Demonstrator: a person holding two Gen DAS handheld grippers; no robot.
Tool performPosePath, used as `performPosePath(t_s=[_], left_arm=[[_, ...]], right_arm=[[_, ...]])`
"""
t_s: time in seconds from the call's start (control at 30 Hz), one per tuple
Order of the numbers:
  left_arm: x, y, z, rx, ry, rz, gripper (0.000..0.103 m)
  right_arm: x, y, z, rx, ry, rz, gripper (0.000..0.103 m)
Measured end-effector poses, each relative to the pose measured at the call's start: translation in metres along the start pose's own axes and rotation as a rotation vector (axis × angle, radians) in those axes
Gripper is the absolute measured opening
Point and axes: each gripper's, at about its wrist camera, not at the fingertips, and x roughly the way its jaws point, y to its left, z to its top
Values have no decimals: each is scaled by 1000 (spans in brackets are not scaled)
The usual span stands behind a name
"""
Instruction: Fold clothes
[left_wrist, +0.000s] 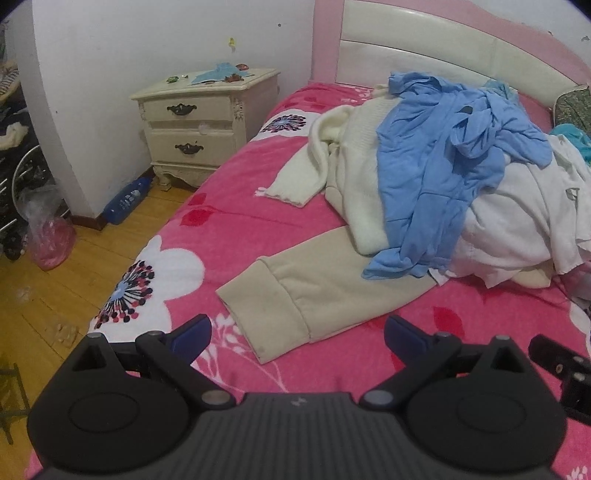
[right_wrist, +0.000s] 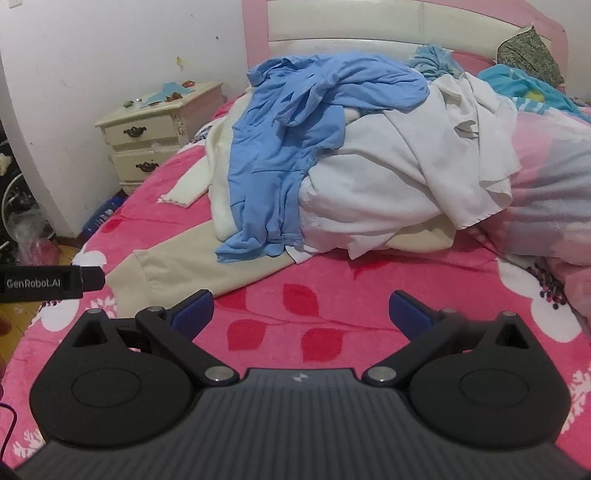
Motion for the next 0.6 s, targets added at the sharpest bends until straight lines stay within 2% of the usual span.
performPosePath(t_s=[0.07,0.43,0.6], left_arm=[[5,-16,7,8,23,49,100],[-18,-13,-1,-32,24,32,101],[-23,-19,0,-65,38,-35,103]], right_arm=[[-1,1,2,2,15,-8,102],[-12,9,10,8,58,-40,102],[-18,10,11,5,60,-46,102]])
